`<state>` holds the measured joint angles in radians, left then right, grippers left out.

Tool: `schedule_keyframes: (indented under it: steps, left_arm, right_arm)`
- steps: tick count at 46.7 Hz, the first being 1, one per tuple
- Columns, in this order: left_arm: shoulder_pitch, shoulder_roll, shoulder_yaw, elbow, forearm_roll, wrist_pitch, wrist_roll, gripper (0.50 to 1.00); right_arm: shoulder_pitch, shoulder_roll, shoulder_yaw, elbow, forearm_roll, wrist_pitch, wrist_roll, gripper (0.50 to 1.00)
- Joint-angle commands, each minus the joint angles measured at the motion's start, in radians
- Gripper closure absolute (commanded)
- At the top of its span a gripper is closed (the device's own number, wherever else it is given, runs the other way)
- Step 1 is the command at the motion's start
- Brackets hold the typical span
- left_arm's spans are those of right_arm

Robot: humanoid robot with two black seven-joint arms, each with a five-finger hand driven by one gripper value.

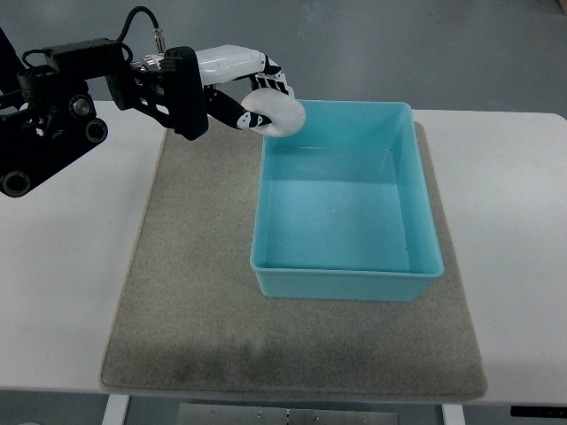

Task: Place white toy into blue box with left hand
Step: 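Lower the bunny into the blue box and open the left hand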

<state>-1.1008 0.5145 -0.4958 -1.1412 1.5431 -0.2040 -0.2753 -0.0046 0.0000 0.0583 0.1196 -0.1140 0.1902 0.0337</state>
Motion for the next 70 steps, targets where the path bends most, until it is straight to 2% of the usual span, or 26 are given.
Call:
schedule_keyframes:
  steps: [1, 4, 14, 17, 25, 28, 34, 37, 39, 46, 49, 57, 70]
  left_arm:
    - [0.004, -0.016, 0.003, 0.000, 0.000, -0.002, -0.001, 0.907]
    - [0.005, -0.022, 0.005, 0.000, 0.000, -0.002, -0.001, 0.883]
    - [0.018, -0.063, 0.008, 0.001, 0.002, 0.003, 0.001, 0.872]
    - [0.025, -0.071, 0.009, 0.001, 0.002, 0.009, 0.001, 0.829]
    - [0.044, -0.091, 0.011, 0.006, 0.000, 0.020, 0.001, 0.789]
    - [0.053, -0.093, 0.011, 0.005, 0.000, 0.021, 0.001, 0.729]
    - [0.071, -0.108, 0.011, 0.005, -0.001, 0.021, -0.001, 0.722]
    - [0.076, -0.109, 0.010, 0.005, -0.001, 0.023, -0.002, 0.639]
    - [0.078, -0.109, 0.009, 0.005, -0.003, 0.023, -0.005, 0.615]
    - [0.087, -0.116, 0.009, 0.005, -0.005, 0.025, -0.021, 0.609]
    - [0.087, -0.114, 0.008, 0.005, -0.006, 0.025, -0.022, 0.564]
    - [0.088, -0.113, 0.000, 0.012, -0.009, 0.026, -0.022, 0.544]
    - [0.088, -0.105, -0.003, 0.127, -0.028, 0.113, -0.022, 0.521]
  right_arm:
    - [0.000, 0.000, 0.000, 0.000, -0.001, 0.000, 0.000, 0.564]
    - [0.000, 0.000, 0.000, 0.000, 0.000, 0.000, 0.000, 0.564]
    - [0.000, 0.000, 0.000, 0.000, 0.000, 0.000, 0.000, 0.564]
    - [0.000, 0.000, 0.000, 0.000, 0.000, 0.000, 0.000, 0.564]
    - [0.000, 0.000, 0.000, 0.000, 0.000, 0.000, 0.000, 0.564]
    - [0.000, 0.000, 0.000, 0.000, -0.001, 0.000, 0.000, 0.564]
    - [0.000, 0.000, 0.000, 0.000, -0.001, 0.000, 0.000, 0.564]
    - [0.000, 0.000, 0.000, 0.000, 0.000, 0.000, 0.000, 0.564]
    - [0.000, 0.000, 0.000, 0.000, 0.000, 0.000, 0.000, 0.564]
    - [0.000, 0.000, 0.000, 0.000, 0.000, 0.000, 0.000, 0.564]
    - [0.000, 0.000, 0.000, 0.000, 0.000, 0.000, 0.000, 0.564]
    - [0.000, 0.000, 0.000, 0.000, 0.000, 0.000, 0.000, 0.564]
    - [0.000, 0.000, 0.000, 0.000, 0.000, 0.000, 0.000, 0.564]
